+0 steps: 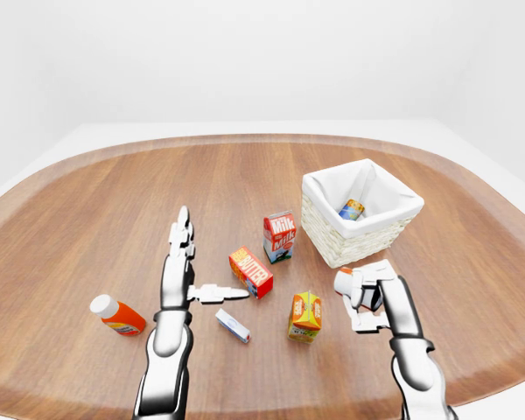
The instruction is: Pick up the alphabet soup and the tomato sauce, and put them in the basket.
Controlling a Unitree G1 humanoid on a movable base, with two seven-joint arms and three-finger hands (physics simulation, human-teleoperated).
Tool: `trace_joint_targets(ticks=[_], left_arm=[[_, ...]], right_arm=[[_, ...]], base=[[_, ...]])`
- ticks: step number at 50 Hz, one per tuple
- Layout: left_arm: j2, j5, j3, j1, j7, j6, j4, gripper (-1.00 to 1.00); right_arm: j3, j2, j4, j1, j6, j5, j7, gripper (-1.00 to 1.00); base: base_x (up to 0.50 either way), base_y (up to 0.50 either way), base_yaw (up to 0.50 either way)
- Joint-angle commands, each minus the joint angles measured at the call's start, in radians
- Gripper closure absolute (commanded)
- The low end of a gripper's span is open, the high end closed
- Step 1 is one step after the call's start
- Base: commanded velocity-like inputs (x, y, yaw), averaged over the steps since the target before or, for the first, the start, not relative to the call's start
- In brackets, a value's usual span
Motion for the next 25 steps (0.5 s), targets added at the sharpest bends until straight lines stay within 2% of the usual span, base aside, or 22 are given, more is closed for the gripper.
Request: trace_joint_targets(ticks=[1,15,17,19,20,21,22,23,24,25], left_arm=[[0.0,0.001,-0.001,0.002,-0.002,0.0,0.001,-1.0],[0.0,0.001,-0.001,-0.002,-0.002,0.0,0.005,-1.0],[0.0,0.002,-0.001,-0.002,-0.001,0.0,0.004,-1.0],[0.0,0.002,-0.001,-0.002,-0.001,0.0,0.003,-1.0],[0.0,0.001,0.0,-0.003,-0.001,0.0,0.004,-1.0],[0.0,0.001,0.0,-0.004,0.0,0.0,0.005,-1.0],[0.0,0.0,0.0,-0.004,0.0,0.0,0.006,-1.0],[0.0,0.0,0.0,-0.004,0.0,0.0,0.006,-1.0],[0.0,0.0,0.001,-0.004,0.0,0.0,0.004,-1.0],[0.0,0.0,0.001,-0.004,0.0,0.0,0.004,-1.0]], right_arm=[[-0.003,0.0,-0.078,-0.036,0.0,0.033,0.013,1.0],[0.018,-0.011,-0.162,-0.161,0.0,0.032,0.042,1.0],[0.021,-0.013,-0.176,-0.191,0.034,0.029,0.053,1.0],[0.022,-0.019,-0.151,-0.202,0.025,0.031,0.041,1.0],[0.022,-0.02,-0.157,-0.224,0.053,0.03,0.047,1.0],[0.023,-0.022,-0.156,-0.232,0.061,0.029,0.047,1.0],[0.024,-0.027,-0.119,-0.247,0.046,0.028,0.031,1.0],[0.024,-0.028,-0.117,-0.248,0.046,0.029,0.03,1.0],[0.023,-0.03,-0.131,-0.266,0.078,0.026,0.04,1.0],[0.023,-0.032,-0.127,-0.274,0.083,0.025,0.039,1.0]], base=[[0.0,0.0,0.0],[0.0,0.0,0.0],[0.0,0.0,0.0],[0.0,0.0,0.0],[0.0,0.0,0.0],[0.0,0.0,0.0],[0.0,0.0,0.0],[0.0,0.0,0.0],[0.0,0.0,0.0],[0.0,0.0,0.0]])
